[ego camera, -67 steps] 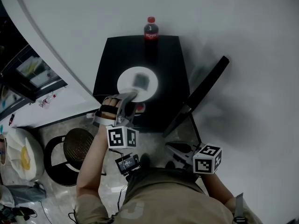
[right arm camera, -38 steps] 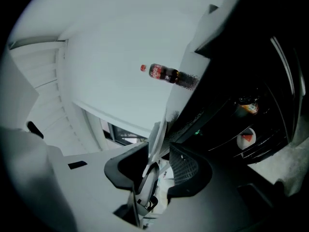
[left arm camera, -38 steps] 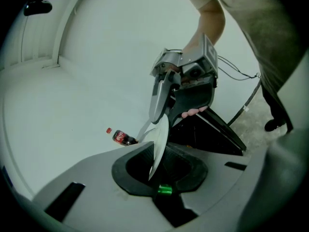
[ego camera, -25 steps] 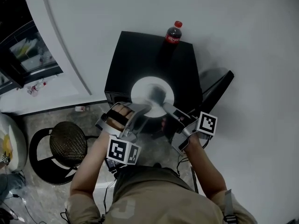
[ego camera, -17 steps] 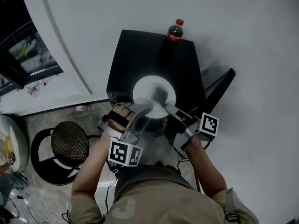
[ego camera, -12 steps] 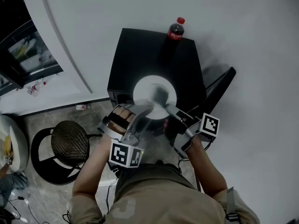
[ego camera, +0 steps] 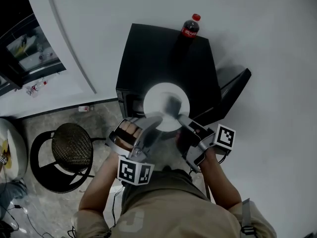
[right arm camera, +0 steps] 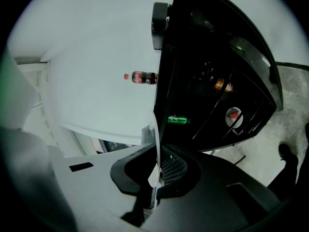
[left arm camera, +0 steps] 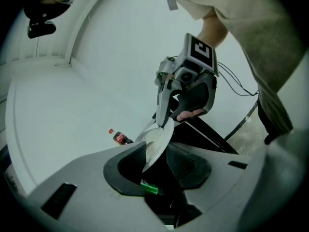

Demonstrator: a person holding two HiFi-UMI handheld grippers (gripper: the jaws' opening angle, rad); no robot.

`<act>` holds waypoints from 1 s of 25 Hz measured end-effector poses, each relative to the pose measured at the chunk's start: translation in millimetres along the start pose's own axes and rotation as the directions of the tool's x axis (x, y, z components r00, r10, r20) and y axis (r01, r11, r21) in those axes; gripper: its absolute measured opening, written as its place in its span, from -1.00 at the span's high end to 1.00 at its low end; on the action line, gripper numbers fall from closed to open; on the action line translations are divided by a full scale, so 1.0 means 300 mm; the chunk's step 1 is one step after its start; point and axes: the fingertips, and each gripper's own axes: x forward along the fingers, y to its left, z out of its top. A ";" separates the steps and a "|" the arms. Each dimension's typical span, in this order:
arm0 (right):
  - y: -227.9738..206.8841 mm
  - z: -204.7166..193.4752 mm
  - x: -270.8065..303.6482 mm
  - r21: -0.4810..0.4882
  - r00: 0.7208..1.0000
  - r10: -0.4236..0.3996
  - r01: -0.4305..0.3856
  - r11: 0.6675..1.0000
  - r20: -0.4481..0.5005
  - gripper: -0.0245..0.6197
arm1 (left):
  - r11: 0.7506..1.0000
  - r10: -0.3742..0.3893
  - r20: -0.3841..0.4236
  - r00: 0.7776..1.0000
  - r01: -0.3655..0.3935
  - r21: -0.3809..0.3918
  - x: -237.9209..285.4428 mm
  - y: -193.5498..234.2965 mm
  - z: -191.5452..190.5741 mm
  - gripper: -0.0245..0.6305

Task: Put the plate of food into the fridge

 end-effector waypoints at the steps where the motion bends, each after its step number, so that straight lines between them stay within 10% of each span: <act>1: -0.003 -0.006 -0.004 0.002 1.000 -0.004 0.004 1.000 0.000 0.83 | 1.000 0.002 0.004 1.000 -0.002 -0.007 -0.006 -0.004 0.003 0.57; 25: -0.097 -0.017 -0.246 0.011 1.000 -0.014 0.014 1.000 0.024 0.84 | 0.993 0.048 -0.075 0.996 -0.056 -0.105 -0.098 -0.108 0.096 0.53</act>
